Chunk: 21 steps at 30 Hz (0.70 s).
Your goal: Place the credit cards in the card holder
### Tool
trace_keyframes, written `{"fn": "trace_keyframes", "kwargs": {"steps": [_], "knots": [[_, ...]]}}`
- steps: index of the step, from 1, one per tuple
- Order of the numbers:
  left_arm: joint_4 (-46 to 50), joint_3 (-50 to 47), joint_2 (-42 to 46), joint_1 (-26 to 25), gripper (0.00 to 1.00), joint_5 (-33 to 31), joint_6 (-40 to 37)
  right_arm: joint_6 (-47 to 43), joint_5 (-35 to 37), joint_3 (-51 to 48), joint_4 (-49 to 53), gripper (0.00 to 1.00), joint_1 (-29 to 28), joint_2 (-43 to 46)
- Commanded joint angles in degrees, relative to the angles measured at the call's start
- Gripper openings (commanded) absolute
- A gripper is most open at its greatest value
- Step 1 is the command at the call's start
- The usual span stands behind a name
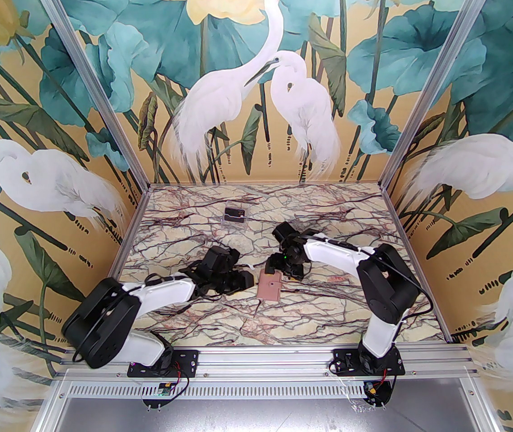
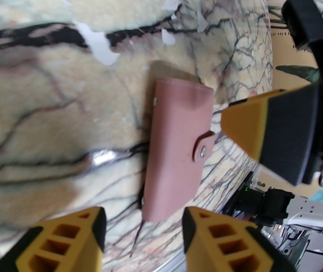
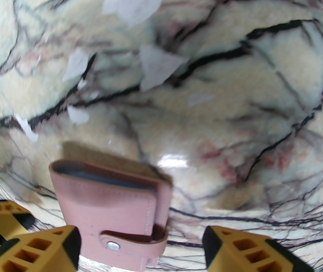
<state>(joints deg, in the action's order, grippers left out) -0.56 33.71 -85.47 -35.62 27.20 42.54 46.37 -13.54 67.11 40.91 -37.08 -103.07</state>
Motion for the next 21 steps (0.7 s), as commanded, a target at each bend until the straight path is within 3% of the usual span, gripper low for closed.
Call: {"fn": "trace_keyframes", "kwargs": {"steps": [1, 7, 21], "knots": [[-3.6, 1.1, -1.5, -0.9, 0.45, 0.3, 1.0, 1.0, -1.9, -0.1, -2.3, 0.73, -0.1, -1.3], [-5.4, 0.9, -3.3, -1.6, 0.34, 1.1, 1.9, 1.9, -4.5, 1.1, -3.8, 0.61, -0.5, -4.2], [-7.1, -0.9, -4.4, -2.3, 0.30, 1.3, 2.7, 2.0, -5.8, 4.4, -3.2, 0.56, -2.9, -7.0]]}}
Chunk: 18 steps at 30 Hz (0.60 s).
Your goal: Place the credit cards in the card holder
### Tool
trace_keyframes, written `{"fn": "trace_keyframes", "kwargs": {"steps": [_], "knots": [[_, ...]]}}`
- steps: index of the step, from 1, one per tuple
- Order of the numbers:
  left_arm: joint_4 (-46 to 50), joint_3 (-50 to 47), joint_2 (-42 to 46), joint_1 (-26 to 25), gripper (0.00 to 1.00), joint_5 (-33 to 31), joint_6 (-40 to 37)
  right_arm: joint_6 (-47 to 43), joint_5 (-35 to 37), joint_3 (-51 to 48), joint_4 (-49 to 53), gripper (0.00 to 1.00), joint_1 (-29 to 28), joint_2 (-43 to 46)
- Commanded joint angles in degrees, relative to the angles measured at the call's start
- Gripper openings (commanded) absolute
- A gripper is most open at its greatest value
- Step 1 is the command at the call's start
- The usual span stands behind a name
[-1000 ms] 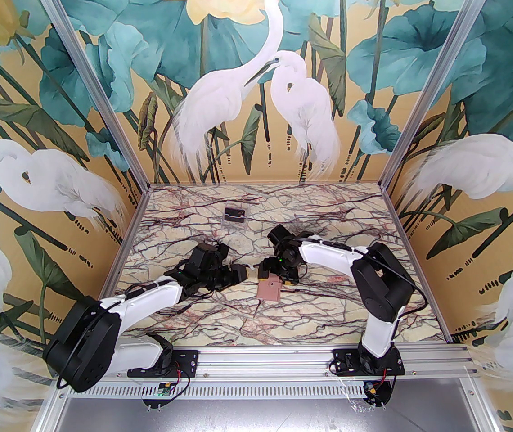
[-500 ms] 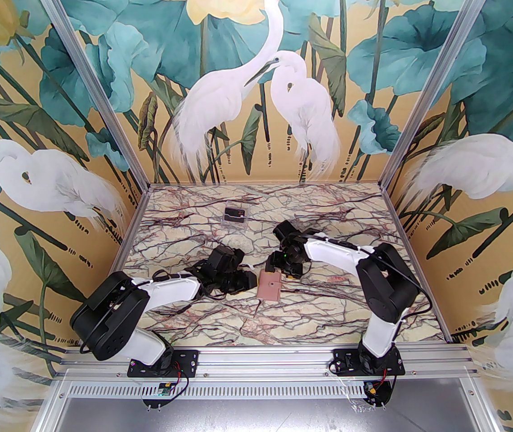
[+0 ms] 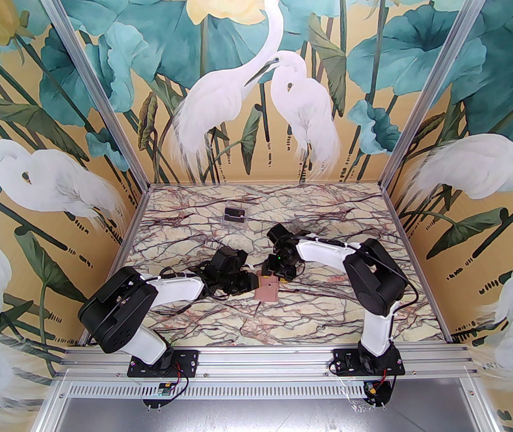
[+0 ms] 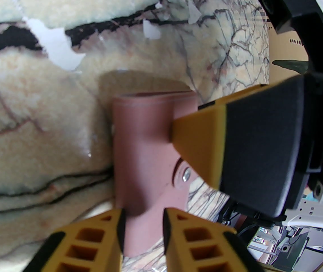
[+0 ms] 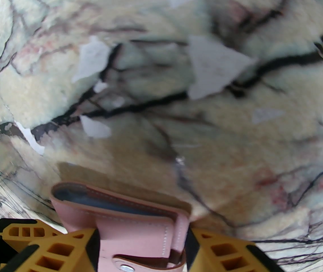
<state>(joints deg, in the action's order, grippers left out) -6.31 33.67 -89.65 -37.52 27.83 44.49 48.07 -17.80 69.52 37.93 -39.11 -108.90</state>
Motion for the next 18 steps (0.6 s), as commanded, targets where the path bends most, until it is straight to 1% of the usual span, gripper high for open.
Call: {"fn": "trace_keyframes", "kwargs": {"steps": [1, 6, 10, 13, 18], "knots": [[-1.3, -1.0, -0.2, -0.3, 0.30, 0.6, 0.8, 0.1, -1.2, 2.2, -0.1, 0.56, -0.9, -1.1], [-0.8, -2.0, -0.1, -0.3, 0.28, -0.3, 1.0, -1.2, 2.3, 3.4, 2.5, 0.57, -0.9, -0.4], [-0.8, -2.4, -0.5, -0.3, 0.29, -0.9, 1.4, -1.5, 6.7, 2.8, 5.1, 0.64, -0.9, 2.6], [-0.7, -2.1, -1.0, -0.3, 0.29, -0.8, 1.3, -1.8, 7.0, 2.3, 6.4, 0.65, -1.1, 4.2], [-0.4, -1.5, -1.4, -0.3, 0.29, -1.3, 1.0, -1.9, 6.4, 2.1, 7.2, 0.63, -2.4, 5.9]]}}
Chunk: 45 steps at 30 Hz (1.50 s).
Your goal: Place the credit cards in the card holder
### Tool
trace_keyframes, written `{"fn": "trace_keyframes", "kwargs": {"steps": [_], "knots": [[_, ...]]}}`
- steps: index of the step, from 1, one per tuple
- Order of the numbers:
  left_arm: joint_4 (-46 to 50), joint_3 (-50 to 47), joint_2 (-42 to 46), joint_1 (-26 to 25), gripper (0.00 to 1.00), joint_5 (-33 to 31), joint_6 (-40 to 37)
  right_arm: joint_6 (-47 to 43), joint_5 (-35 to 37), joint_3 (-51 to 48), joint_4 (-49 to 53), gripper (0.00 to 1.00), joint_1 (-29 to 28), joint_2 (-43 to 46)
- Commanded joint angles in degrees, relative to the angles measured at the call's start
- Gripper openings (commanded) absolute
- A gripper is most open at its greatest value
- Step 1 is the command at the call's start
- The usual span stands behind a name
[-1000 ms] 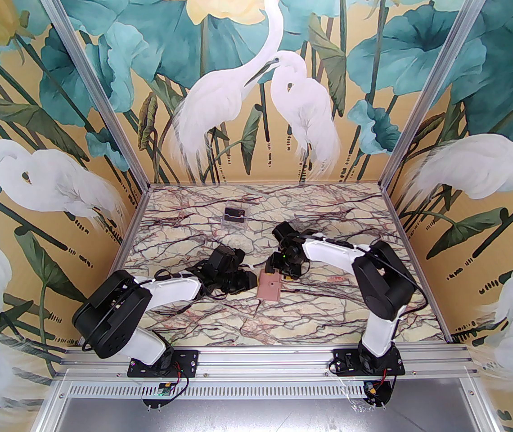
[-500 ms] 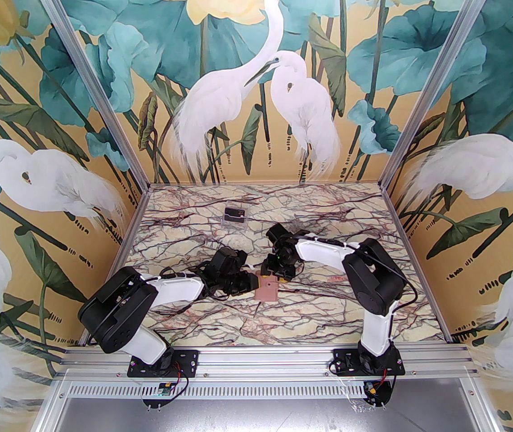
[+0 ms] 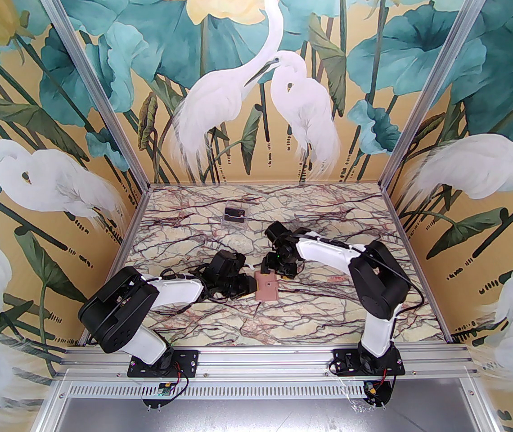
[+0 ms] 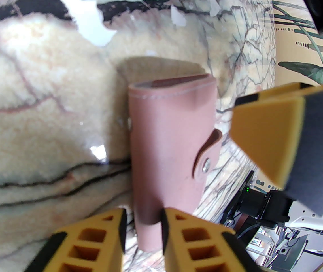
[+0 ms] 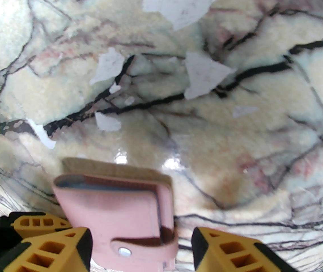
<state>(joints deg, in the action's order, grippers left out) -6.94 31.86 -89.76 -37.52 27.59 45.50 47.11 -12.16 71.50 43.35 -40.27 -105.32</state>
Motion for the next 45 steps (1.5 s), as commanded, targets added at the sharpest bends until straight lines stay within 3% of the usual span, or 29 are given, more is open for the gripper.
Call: {"fn": "trace_keyframes", "kwargs": {"steps": [1, 13, 33, 42, 45], "knots": [[0.3, 0.4, -1.4, -0.3, 0.29, -1.2, 0.0, -0.8, 0.6, 0.1, 1.7, 0.62, -1.7, 2.4], [-2.8, 0.3, -3.7, -0.3, 0.24, -1.5, 1.1, 1.7, 1.0, 3.0, 3.1, 0.41, -5.7, -1.9], [-2.4, 0.0, -4.1, -0.4, 0.23, -1.8, 0.5, 0.5, 1.0, 2.4, 2.3, 0.37, -6.0, -9.2], [-2.2, 0.0, -4.7, -0.3, 0.22, -1.9, 0.2, -0.4, 4.6, 3.1, 5.3, 0.36, -6.1, -10.4], [-2.2, 0.2, -5.0, -0.4, 0.22, -2.0, 0.2, -0.4, 4.9, 3.5, 5.5, 0.30, -6.1, -10.7]]}}
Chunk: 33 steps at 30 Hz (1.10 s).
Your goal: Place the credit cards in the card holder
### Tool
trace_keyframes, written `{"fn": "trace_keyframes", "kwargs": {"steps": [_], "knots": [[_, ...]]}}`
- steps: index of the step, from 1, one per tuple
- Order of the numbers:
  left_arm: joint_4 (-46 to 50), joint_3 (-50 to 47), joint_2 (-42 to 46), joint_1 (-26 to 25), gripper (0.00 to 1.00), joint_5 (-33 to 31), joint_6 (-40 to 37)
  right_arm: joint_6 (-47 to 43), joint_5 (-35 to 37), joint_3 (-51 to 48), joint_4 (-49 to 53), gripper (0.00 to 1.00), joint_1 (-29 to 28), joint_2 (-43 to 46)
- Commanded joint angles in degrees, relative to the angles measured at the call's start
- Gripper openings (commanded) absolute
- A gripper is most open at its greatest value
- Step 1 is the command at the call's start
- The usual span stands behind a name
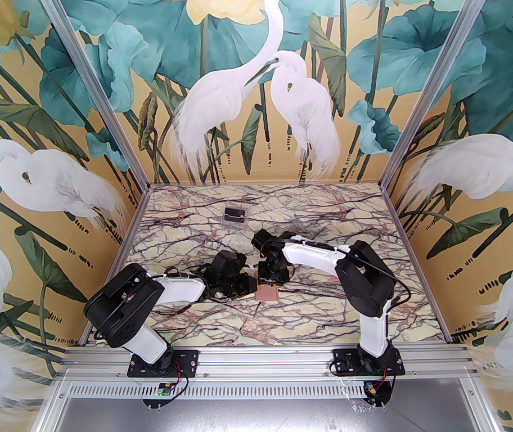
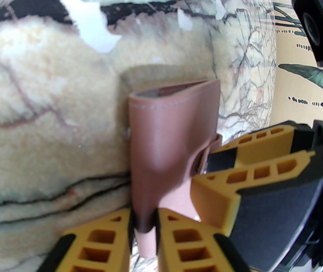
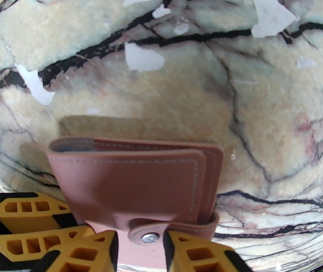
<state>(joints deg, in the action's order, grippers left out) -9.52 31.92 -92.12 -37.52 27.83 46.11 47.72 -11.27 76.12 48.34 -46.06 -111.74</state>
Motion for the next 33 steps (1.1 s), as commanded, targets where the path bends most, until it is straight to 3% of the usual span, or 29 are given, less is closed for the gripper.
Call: {"fn": "trace_keyframes", "kwargs": {"steps": [1, 33], "knots": [[0.3, 0.2, -2.7, -0.3, 0.22, -2.2, -0.3, -1.1, 4.0, -0.9, 0.7, 0.29, -0.4, -4.3], [2.2, 1.0, -3.6, -0.3, 0.18, -3.1, -1.0, -3.3, 5.7, 1.2, 3.5, 0.13, -0.3, -1.2]]}}
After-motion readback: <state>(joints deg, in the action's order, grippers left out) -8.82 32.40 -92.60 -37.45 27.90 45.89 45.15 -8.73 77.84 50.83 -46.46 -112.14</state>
